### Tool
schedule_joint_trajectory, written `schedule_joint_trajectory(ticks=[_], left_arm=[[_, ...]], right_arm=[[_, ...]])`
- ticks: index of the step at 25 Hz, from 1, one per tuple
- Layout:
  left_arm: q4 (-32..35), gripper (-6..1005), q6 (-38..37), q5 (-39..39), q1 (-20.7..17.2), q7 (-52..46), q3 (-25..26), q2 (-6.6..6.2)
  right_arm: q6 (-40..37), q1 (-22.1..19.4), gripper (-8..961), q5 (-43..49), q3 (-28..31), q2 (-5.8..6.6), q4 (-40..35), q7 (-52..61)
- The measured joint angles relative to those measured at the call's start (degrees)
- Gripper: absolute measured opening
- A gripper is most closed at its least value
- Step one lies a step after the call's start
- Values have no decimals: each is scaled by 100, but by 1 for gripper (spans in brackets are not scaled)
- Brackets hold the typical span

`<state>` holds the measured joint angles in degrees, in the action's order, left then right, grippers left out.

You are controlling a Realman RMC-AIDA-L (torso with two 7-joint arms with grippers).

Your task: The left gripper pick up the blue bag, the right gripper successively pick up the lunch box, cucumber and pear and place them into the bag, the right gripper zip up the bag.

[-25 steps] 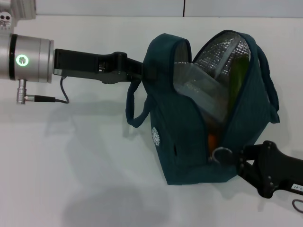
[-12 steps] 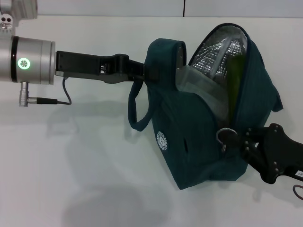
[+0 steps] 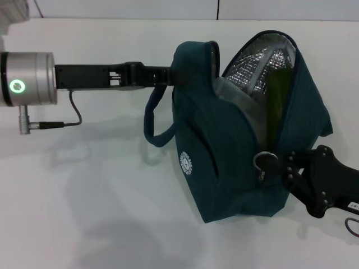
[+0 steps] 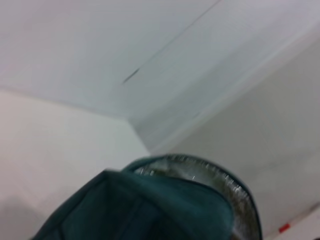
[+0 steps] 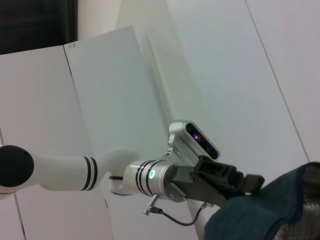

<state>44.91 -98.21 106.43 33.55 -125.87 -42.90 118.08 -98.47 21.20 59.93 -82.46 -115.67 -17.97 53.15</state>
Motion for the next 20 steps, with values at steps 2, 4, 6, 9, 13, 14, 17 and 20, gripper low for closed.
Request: schedule_joint_trajectory(ticks=[2, 4, 6, 9, 13, 14, 17, 20], left_arm=[[1, 184, -1, -251, -113, 196, 2, 4], [18, 216, -2, -568, -264, 401, 2, 2], [31, 280, -22, -812, -389, 589, 2, -26], [35, 422, -148, -1054, -561, 900, 2, -49], [5, 646, -372, -1215, -788, 1406, -4, -30], [2, 661, -398, -1223, -838, 1485, -8, -17], [-63, 708, -437, -1229, -1016, 1758, -8, 50], [-234, 719, -499, -1230, -1119, 1980, -2, 80]], right_arm=[[-14, 5, 8, 1, -2, 0, -16, -54], [-34, 10, 9, 1, -11, 1, -25, -147], [-72, 15, 9, -5, -17, 1, -22, -257], [-90, 16, 9, -76, 6, 1, -7, -309], [-91, 22, 9, -242, -3, -2, 7, -466], [-88, 34, 9, -298, -7, -6, 8, -531], [-66, 120, 9, -491, -9, -15, 0, -638], [-33, 190, 9, -722, -9, -18, -13, -724]])
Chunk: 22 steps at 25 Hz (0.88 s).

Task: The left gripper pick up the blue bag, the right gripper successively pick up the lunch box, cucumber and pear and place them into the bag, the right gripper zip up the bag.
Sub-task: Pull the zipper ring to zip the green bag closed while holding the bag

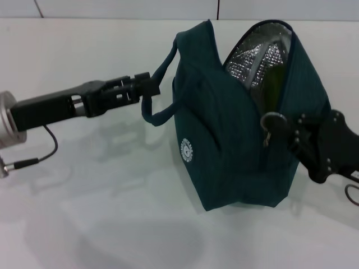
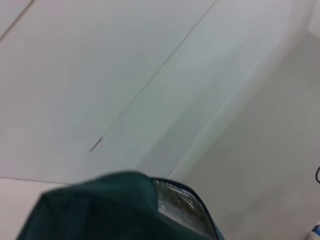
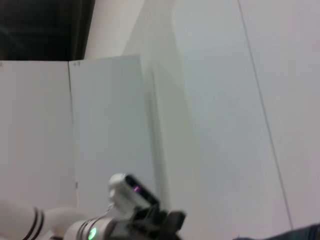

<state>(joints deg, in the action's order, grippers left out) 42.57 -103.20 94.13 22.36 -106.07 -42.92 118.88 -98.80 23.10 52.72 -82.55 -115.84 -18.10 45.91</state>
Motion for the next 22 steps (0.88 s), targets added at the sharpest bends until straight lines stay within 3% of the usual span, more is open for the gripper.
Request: schedule_joint_trajectory(ticks=[5, 12, 22], left_arm=[[-222, 710, -254, -2, -213, 622, 1, 7], [-800, 697, -242, 106, -366, 1519, 4, 14], [-1579, 678, 428, 168, -362, 2862, -3, 66]], right_arm=[[53, 174, 9, -104, 5, -8, -25, -36], [403, 767, 9, -109, -119, -33, 15, -14], [897, 1351, 10, -240, -294, -35, -58, -12]])
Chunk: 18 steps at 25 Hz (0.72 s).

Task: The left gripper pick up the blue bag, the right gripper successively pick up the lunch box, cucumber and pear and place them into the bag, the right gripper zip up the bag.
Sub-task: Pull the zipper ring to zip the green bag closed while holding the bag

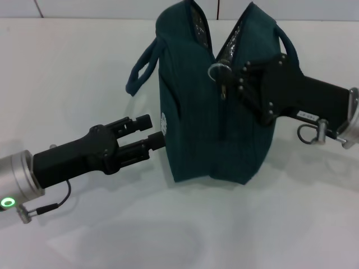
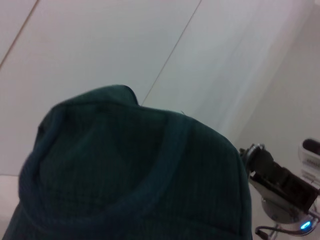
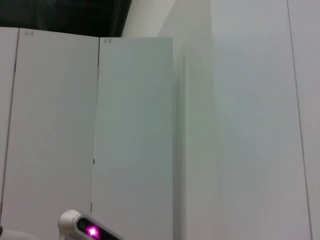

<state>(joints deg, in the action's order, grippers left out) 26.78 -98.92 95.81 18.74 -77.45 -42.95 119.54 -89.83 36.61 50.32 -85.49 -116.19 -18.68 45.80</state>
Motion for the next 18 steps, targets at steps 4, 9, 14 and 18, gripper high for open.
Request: schedule_joint_trajectory(ticks=[4, 9, 14, 18], left_arm=[[-201, 670, 168, -116, 78, 254, 4, 14], [-457, 661, 308, -249, 272, 510, 0, 29], [-680, 651, 493, -444, 462, 763, -12, 29], [-743, 644, 574, -499, 613, 820, -47, 36]], right_arm=[[84, 155, 10, -35, -15, 0, -3, -14], [201, 207, 10, -39, -15, 0, -4, -23], [228, 209, 10, -40, -12, 0, -4, -26], [240, 211, 10, -40, -12, 0, -4, -27]])
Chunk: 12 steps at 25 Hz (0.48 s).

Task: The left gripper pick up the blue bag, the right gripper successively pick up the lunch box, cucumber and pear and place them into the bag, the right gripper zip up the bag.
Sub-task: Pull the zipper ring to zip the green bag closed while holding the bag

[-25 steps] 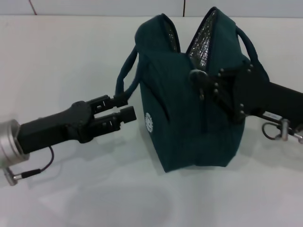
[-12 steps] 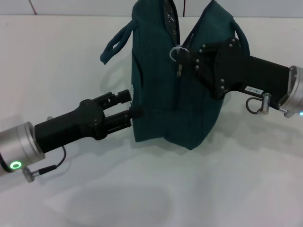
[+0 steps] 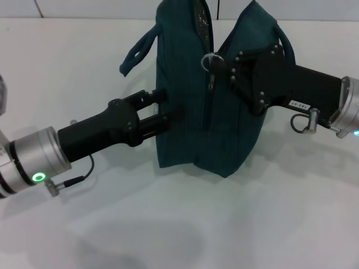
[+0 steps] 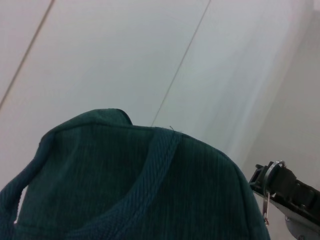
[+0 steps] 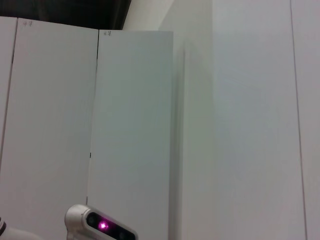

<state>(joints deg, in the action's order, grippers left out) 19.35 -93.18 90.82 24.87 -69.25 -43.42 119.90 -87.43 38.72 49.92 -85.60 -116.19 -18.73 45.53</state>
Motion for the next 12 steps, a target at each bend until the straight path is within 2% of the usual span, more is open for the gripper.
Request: schedule_joint_trajectory(ticks=[10, 12], left_arm=[[-116, 625, 64, 16, 153, 111, -145, -2], [-116, 529, 55, 19, 153, 130, -167, -3]], right_arm=[[17, 4, 10, 0, 0, 0, 1, -1], [14, 4, 10, 0, 0, 0, 1, -1]])
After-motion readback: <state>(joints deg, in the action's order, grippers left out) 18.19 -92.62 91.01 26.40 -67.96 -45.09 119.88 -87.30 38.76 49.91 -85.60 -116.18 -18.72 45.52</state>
